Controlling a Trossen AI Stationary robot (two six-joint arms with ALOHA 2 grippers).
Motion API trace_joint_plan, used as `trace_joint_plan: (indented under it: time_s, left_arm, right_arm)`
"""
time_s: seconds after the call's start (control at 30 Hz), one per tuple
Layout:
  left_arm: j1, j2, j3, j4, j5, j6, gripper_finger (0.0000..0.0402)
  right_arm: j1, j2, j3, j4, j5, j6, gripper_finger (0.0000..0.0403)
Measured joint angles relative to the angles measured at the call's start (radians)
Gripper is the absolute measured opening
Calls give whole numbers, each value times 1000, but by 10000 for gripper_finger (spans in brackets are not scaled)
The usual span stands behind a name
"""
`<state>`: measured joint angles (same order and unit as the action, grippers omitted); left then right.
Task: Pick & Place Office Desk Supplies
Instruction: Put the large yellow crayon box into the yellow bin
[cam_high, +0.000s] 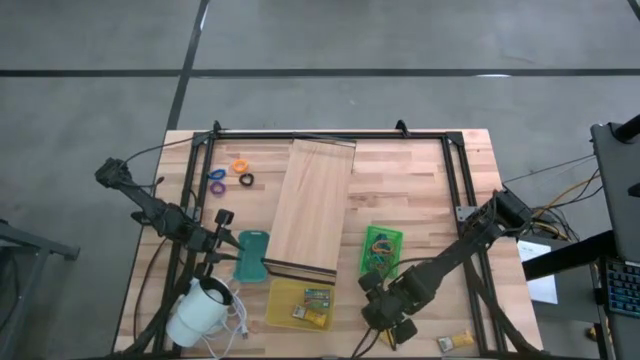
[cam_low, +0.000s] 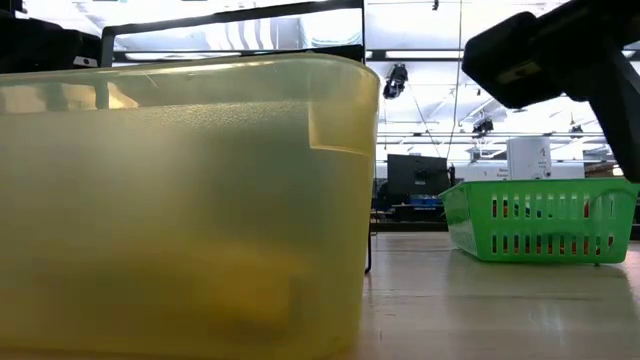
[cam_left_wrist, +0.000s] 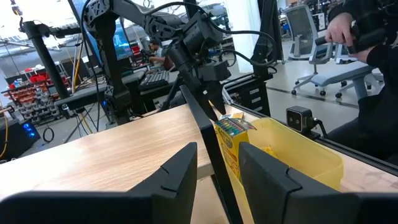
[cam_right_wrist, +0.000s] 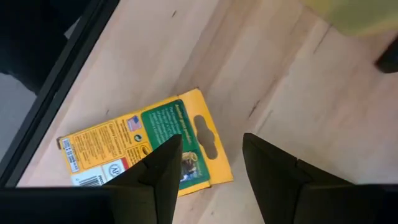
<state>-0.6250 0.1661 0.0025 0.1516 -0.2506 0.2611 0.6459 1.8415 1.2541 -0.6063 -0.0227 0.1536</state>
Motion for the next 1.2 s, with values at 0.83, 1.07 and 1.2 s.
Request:
trace_joint_plan:
  time_s: [0.83, 1.07, 1.2]
  left_arm:
    - [0, 0, 0, 0, 0, 0, 120]
    - [0, 0, 0, -1, 0, 0, 120]
    - [0, 0, 0, -1, 0, 0, 120]
  right_arm:
    - [-32, 21, -123, 183, -66, 3, 169]
    - [-47, 20, -163, 233, -132, 0, 168]
    - [-62, 20, -176, 220, -136, 19, 161]
